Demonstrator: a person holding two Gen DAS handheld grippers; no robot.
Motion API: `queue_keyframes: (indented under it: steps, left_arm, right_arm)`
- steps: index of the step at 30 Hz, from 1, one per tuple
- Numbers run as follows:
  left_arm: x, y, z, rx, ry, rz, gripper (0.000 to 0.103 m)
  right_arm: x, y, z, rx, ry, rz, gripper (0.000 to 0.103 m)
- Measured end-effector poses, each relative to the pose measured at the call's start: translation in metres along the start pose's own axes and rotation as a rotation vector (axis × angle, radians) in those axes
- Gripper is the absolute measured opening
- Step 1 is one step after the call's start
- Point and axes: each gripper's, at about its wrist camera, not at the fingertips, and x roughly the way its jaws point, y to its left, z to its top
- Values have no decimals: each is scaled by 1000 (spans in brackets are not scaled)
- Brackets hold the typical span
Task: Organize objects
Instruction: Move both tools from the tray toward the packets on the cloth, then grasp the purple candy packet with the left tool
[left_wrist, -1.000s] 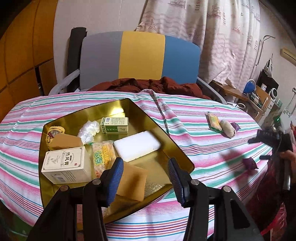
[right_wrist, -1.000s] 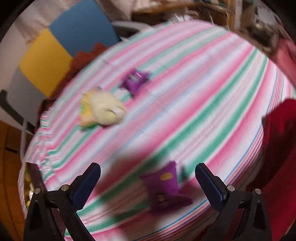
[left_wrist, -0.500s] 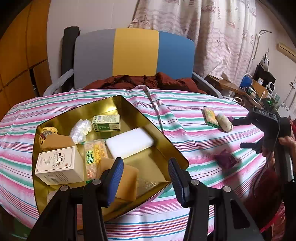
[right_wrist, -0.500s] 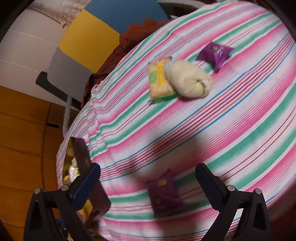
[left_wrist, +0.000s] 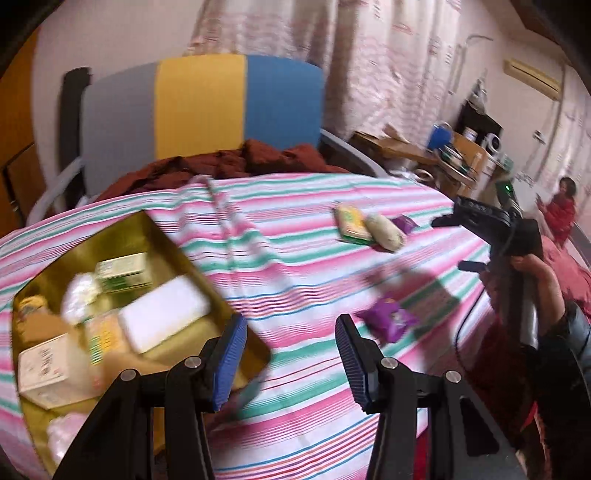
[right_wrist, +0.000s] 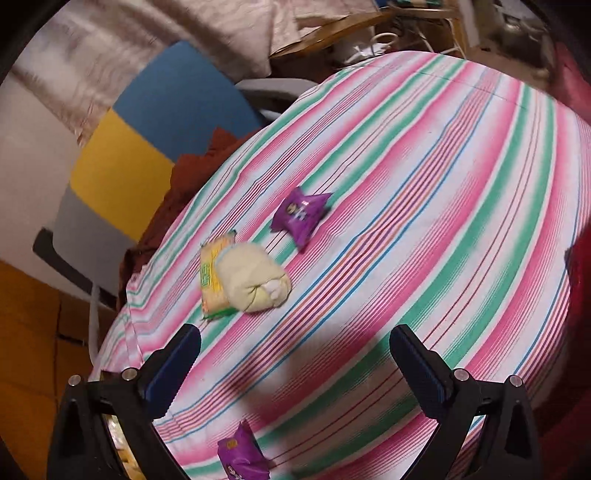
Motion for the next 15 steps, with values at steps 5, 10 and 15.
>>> queue_keyframes:
  steps: [5,10,15]
  left_arm:
    - [31,-36,8,65,66,-80,50]
    - [67,-61,10,73,149,-152,50]
    - [102,-70,13,-6,233,-202,50]
  right_arm:
    - [1,-4,2,30,5,46,103]
    - [5,0,-2,31,26,80,103]
    - [5,4,-4,17,34,102,103]
